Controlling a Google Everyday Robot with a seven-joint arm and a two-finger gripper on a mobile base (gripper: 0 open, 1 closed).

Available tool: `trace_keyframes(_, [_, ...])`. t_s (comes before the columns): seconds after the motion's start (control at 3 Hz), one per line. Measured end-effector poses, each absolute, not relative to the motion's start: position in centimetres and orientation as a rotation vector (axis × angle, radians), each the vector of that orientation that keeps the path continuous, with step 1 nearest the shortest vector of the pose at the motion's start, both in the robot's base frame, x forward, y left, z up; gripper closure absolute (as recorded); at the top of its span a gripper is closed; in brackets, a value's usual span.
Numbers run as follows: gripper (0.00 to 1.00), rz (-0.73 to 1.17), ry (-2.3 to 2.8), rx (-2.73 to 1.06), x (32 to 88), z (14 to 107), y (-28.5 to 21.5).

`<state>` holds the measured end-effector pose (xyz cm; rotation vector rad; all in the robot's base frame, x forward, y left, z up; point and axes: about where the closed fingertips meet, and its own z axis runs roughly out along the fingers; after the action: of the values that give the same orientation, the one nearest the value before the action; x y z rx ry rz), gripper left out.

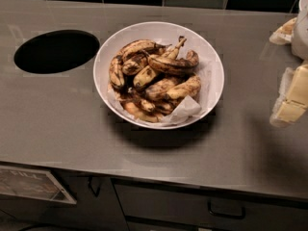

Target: Pick banana from white bowl

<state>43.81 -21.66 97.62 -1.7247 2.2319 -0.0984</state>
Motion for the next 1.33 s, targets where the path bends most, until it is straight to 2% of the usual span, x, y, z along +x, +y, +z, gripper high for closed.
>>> trace_keyframes(0.67, [0.0,-0.116,2.199,-1.735,43.8,98.7,-20.9])
trace_keyframes(1.33, [0.0,-0.132,2.062,-1.859,46.5,100.9,-14.5])
